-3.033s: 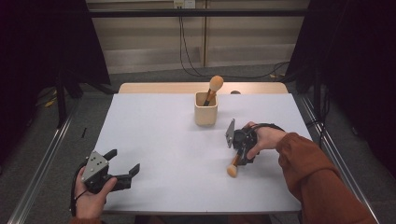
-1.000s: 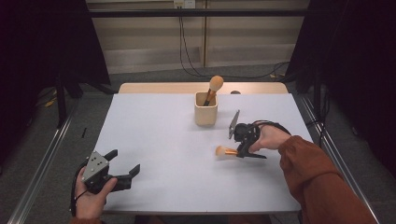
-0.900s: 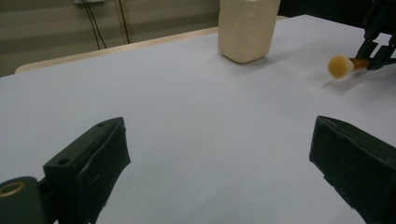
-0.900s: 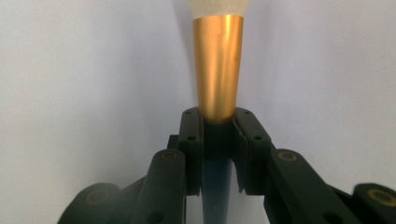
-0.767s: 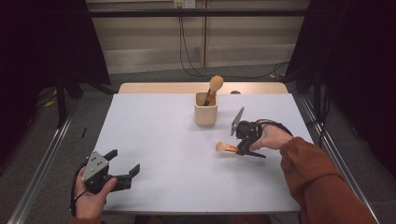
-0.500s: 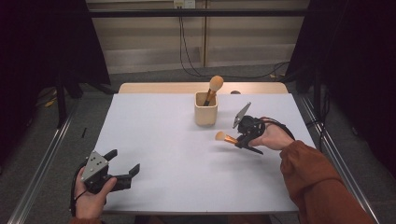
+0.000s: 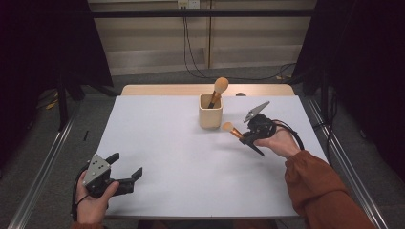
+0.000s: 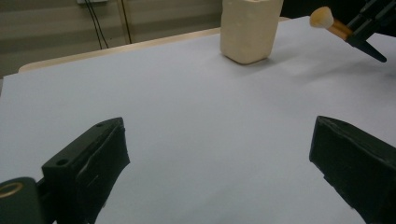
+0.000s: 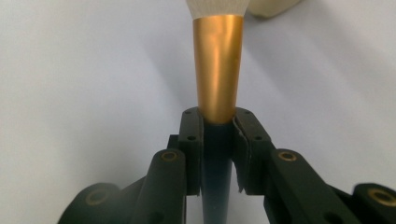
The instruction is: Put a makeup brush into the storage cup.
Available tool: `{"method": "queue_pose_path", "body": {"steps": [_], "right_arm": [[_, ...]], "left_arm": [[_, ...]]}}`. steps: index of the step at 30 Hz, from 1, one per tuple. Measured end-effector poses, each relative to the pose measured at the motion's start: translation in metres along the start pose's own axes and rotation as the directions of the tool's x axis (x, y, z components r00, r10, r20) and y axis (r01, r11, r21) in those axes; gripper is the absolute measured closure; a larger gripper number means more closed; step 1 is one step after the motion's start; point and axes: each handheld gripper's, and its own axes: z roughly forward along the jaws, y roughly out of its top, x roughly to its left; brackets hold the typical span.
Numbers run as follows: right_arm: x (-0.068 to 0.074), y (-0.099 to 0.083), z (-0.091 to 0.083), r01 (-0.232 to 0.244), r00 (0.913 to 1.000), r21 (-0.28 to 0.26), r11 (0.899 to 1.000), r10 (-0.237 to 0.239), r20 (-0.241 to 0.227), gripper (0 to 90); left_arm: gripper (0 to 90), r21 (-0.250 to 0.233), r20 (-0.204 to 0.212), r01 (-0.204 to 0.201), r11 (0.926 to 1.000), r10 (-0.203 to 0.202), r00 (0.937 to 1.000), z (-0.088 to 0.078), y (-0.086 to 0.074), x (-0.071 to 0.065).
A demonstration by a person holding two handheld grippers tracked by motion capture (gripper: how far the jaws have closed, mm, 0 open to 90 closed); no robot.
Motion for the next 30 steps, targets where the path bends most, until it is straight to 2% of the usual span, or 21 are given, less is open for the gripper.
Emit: {"method": "queue_pose_path", "body": {"steps": [4,7,12,16,19,24,27,29,30], "right_arm": [[0.000,-0.001,-0.003,-0.016,0.9999,-0.055,0.998,0.015,-0.003,75.4],[-0.001,-0.004,-0.005,-0.038,0.9993,-0.102,0.994,0.038,0.000,75.3],[0.000,-0.008,-0.008,-0.059,0.9982,-0.186,0.981,0.059,-0.009,75.3],[0.002,-0.010,-0.009,-0.067,0.9977,-0.222,0.973,0.065,-0.018,75.3],[0.001,-0.013,-0.008,-0.081,0.9967,-0.259,0.962,0.079,-0.017,75.4],[0.003,-0.016,-0.007,-0.095,0.9954,-0.335,0.937,0.092,-0.027,75.4],[0.005,-0.017,-0.006,-0.096,0.9954,-0.360,0.928,0.090,-0.033,75.3],[0.006,-0.016,-0.006,-0.094,0.9956,-0.367,0.926,0.089,-0.031,75.3],[0.007,-0.017,-0.006,-0.097,0.9952,-0.378,0.921,0.092,-0.032,75.3]], "left_arm": [[4.2,-0.003,-0.003,0.008,1.0000,-0.008,1.0000,0.000,0.000,0.000],[4.2,0.002,0.000,-0.003,1.0000,0.003,1.0000,0.000,0.000,0.000],[4.2,-0.006,-0.001,0.008,1.0000,-0.008,1.0000,0.000,0.000,0.000],[4.2,-0.003,-0.003,0.006,1.0000,-0.006,1.0000,0.000,0.000,0.000],[4.2,-0.004,-0.002,0.005,1.0000,-0.005,1.0000,0.000,0.000,0.000],[4.2,-0.005,-0.004,0.005,1.0000,-0.006,1.0000,0.000,0.000,0.001],[4.2,-0.004,-0.005,0.004,1.0000,-0.004,1.0000,0.000,0.000,0.001],[4.2,-0.005,-0.007,0.004,1.0000,-0.004,1.0000,0.000,0.000,0.001],[4.2,-0.004,-0.007,0.005,1.0000,-0.005,1.0000,-0.001,0.000,0.001]]}}
